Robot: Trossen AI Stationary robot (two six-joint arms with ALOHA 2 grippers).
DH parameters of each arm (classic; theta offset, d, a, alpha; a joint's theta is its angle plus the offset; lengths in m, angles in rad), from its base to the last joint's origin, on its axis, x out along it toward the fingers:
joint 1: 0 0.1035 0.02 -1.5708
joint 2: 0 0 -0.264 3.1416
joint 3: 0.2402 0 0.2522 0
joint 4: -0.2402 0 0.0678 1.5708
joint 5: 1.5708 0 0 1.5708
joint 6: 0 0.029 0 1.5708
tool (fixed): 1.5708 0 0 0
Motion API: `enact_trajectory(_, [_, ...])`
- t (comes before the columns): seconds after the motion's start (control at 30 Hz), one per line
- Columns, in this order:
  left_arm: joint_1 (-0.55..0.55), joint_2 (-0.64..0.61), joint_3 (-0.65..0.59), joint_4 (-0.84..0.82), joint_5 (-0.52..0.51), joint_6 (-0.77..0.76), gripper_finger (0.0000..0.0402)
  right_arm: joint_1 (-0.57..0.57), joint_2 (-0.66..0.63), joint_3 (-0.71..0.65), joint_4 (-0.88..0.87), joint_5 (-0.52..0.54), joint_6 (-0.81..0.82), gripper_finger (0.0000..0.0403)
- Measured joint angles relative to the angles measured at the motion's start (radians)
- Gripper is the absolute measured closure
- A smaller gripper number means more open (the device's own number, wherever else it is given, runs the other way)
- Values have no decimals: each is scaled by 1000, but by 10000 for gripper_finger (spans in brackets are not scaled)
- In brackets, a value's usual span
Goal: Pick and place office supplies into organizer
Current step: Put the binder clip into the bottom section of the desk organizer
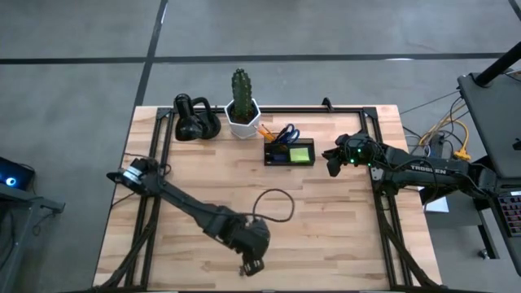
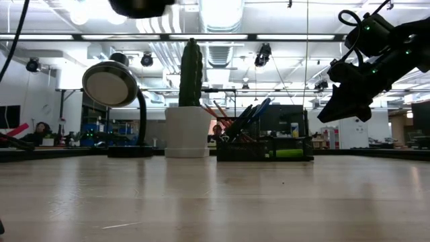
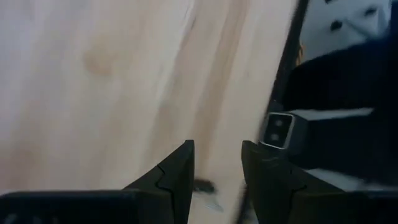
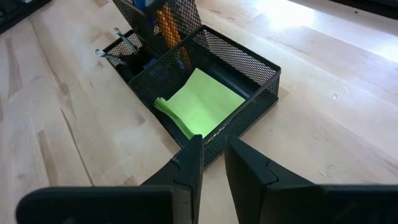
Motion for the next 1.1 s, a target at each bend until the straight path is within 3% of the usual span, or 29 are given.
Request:
enact_trajectory(0.27, [-15,0,-27,1,132,-620,285,0,0,0,0,0,-3,346])
enact_trajectory(0.47, [-20,0,-40,21,154,-1004,285,0,0,0,0,0,0,346])
enact_trajectory(0.93, [-114,43,-58,-17,129,-1377,286,0,1,0,-1,1,-11,346])
enact_trajectory(1.1, [-135,94,-55,34,128,-1419,286,0,1,0,-1,1,-8,346])
